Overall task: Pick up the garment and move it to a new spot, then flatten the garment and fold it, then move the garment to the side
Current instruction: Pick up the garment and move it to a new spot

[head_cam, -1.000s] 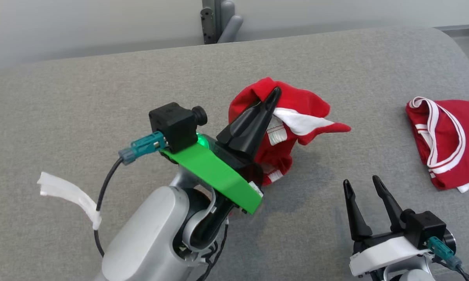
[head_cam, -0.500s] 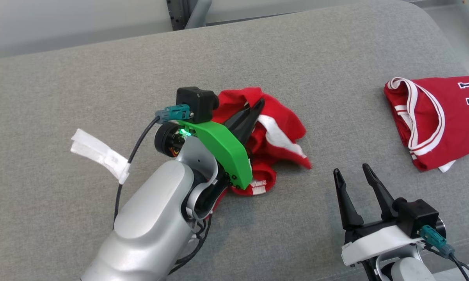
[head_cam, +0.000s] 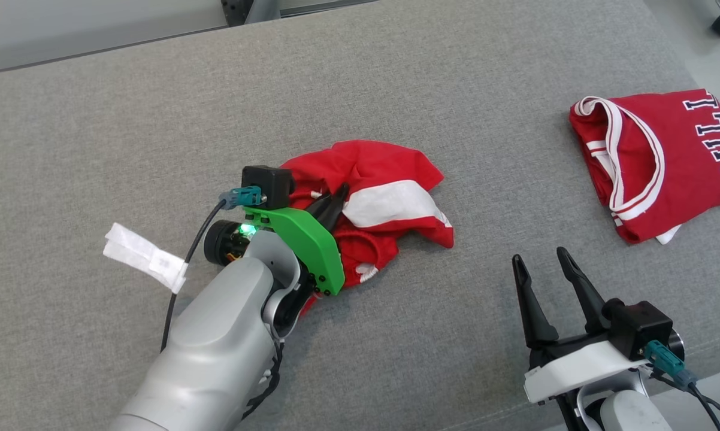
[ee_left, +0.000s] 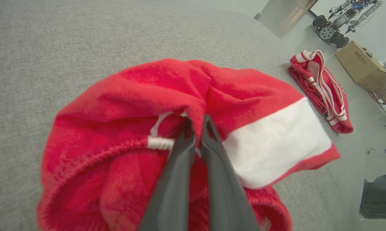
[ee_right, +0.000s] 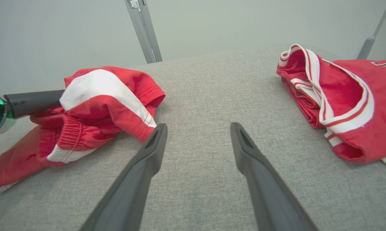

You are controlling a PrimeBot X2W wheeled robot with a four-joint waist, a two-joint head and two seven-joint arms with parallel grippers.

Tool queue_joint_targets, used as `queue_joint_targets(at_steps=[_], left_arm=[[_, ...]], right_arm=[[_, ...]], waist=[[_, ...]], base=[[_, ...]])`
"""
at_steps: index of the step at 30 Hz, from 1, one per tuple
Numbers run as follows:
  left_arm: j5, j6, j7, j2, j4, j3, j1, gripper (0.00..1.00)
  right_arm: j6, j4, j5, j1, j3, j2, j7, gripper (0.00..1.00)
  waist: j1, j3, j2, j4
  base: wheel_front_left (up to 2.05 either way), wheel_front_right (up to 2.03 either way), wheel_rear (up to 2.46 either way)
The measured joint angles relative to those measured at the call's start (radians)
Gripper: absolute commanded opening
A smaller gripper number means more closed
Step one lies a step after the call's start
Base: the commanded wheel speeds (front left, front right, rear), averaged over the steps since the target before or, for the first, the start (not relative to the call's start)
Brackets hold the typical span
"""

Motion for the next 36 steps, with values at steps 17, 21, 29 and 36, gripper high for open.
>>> queue_joint_targets(at_steps=[17, 21, 29, 36], left_arm=[[-0.120, 0.029, -0.133, -0.001, -0.092, -0.141, 0.025, 1.00], [-0.118, 0.049, -0.165, 0.008, -0.143, -0.143, 0.081, 1.00], [-0.091, 0.140, -0.212, 0.105, -0.310, -0.129, 0.253, 1.00], [-0.029, 0.209, -0.228, 0.190, -0.423, -0.050, 0.397, 1.00]], right_arm=[[0.000, 0.012, -0.008, 0.025, -0.027, 0.000, 0.000, 1.00], [0.000, 0.010, -0.011, 0.046, -0.052, 0.001, 0.000, 1.00], [0.000, 0.007, -0.017, 0.089, -0.115, 0.001, 0.000, 1.00], [0.000, 0.005, -0.036, 0.122, -0.170, 0.001, 0.000, 1.00]], waist=[[0.0000, -0.072, 0.0000, 0.055], [0.0000, -0.102, 0.0000, 0.073], [0.0000, -0.166, 0.0000, 0.124], [0.0000, -0.213, 0.0000, 0.168]], base=[[0.00, 0.00, 0.00], [0.00, 0.00, 0.00], [0.00, 0.00, 0.00], [0.00, 0.00, 0.00]])
